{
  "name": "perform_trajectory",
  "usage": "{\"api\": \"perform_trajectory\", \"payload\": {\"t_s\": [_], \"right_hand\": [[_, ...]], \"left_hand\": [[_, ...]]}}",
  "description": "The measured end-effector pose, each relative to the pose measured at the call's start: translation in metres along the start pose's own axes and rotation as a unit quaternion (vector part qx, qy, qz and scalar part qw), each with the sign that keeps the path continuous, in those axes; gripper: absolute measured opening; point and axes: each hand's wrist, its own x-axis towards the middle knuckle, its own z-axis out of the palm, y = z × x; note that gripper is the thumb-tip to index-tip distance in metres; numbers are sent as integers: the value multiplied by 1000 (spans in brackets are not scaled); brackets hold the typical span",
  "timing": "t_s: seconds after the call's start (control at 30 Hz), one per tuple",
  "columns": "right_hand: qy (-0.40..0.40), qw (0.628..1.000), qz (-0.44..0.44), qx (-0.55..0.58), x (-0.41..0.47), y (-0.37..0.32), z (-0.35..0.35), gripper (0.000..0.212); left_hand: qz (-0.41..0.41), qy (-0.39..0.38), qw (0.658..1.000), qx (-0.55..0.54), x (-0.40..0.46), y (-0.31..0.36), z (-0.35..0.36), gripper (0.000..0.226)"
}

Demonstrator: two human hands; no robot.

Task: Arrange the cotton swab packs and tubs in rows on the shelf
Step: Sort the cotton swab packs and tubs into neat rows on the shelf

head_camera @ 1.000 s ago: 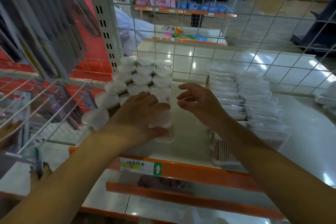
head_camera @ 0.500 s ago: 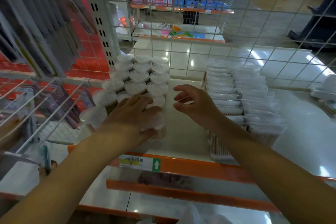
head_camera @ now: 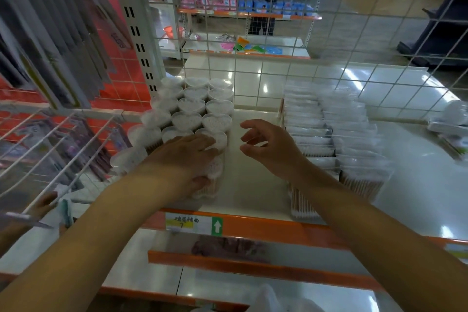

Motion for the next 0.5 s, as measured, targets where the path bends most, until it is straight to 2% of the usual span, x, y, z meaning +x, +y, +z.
{"api": "perform_trajectory", "payload": {"t_s": [0.07, 0.13, 0.17, 0.27, 0.33, 0.37, 0.43, 0.5], "right_hand": [[0, 1000, -3, 1, -1, 0, 0, 44], [0, 1000, -5, 0, -2, -1, -1, 44], [-1, 1000, -7, -2, -3, -1, -1, 45], [-5, 1000, -9, -8, -5, -2, -1, 45], [-5, 1000, -11, -10, -6, -3, -1, 44], [-6, 1000, -11, -12, -6, -4, -1, 44], [-10, 1000, -13, -14, -9, -6, -1, 44], [-13, 999, -23, -19, -10, -8, 0, 43]], "left_hand": [[-22, -16, 999, 23, 3, 11, -6, 70], [-43, -111, 992, 42, 3, 12, -5, 64], [-47, -124, 991, 24, 3, 13, -5, 63], [-53, -107, 993, -1, -3, 11, -2, 65], [-16, -25, 999, -15, -2, 13, 0, 67], [3, -9, 1000, 1, -2, 15, 1, 71], [-11, -25, 999, 46, -3, 19, 6, 87], [-29, -22, 998, 46, -5, 18, 9, 96]]}}
